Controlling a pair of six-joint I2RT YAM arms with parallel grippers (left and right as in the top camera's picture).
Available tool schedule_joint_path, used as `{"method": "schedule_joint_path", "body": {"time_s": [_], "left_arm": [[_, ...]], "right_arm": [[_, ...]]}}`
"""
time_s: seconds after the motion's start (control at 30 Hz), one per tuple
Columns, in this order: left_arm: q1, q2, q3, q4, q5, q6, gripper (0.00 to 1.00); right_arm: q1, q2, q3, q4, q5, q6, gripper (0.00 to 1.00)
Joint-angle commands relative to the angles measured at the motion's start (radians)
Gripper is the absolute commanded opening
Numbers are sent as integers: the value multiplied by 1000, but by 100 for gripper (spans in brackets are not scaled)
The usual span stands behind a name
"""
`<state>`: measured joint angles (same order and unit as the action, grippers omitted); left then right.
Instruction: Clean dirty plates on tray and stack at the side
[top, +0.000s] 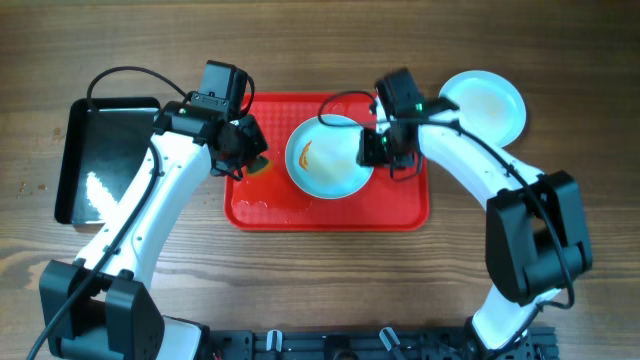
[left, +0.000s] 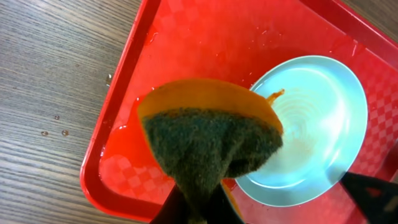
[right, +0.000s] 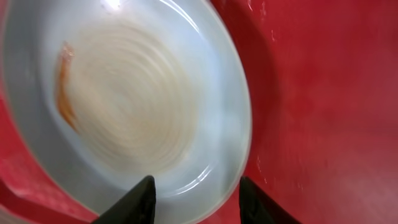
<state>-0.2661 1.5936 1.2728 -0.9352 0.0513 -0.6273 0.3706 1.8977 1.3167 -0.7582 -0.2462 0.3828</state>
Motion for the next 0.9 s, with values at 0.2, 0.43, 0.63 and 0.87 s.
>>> {"method": "schedule_joint_path", "body": {"time_s": [0.2,0.43,0.63,0.87], "left_arm": [[2,10,-3,3,20,-10,4],[2,10,-3,3,20,-10,4],[2,10,-3,5,20,-10,4],[-41,11,-4,53,20,-9,4]], "right_arm": [[-14,48,79,-63,140,93,50],[-2,98,-62,59,27,100,51],[5,141,-17,65,27,-26,4],[79,141,47,172,37,-147,4]]}}
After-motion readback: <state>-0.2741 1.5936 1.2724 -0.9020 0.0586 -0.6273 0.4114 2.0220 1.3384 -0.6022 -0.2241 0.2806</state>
